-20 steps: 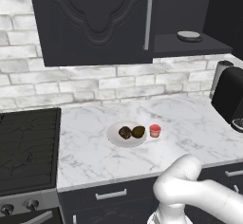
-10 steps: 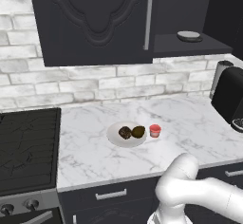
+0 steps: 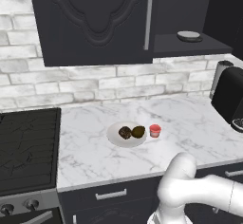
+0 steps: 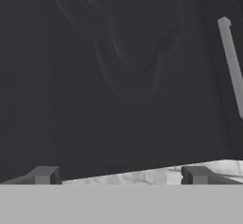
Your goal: Pick the avocado and bread from the counter and place them on the plate. Then pick the jam from the cabinet and place it next to the plate. Lastly close the cabinet door.
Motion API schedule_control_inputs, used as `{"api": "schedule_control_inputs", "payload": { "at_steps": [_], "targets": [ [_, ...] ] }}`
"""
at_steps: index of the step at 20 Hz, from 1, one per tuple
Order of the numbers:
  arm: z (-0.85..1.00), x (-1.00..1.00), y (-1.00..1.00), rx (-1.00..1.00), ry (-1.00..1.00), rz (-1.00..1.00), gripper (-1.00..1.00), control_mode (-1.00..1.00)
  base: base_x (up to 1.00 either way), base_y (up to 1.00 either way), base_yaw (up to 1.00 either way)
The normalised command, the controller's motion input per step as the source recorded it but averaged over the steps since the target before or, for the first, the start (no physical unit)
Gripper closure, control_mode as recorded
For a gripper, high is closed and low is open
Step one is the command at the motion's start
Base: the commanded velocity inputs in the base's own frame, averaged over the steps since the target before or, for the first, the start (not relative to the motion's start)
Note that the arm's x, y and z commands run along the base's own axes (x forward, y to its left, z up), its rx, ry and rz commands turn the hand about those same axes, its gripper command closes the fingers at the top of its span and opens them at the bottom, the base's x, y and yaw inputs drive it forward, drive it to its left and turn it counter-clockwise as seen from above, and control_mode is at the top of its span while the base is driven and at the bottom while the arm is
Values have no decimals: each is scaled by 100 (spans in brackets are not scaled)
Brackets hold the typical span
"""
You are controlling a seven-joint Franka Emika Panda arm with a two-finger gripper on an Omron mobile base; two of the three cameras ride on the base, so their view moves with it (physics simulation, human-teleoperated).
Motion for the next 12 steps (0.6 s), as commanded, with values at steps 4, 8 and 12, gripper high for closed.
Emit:
{"api": "schedule_control_inputs", "payload": {
  "at_steps": [4,8,12],
  "targets": [
    [-1,19,49,0,0,0,-100,-100,0,0,0],
    [0,11,62,0,-1,0,-100,-100,0,0,0],
    [0,1,72,0,-4,-3,-100,-100,0,0,0]
  ]
}}
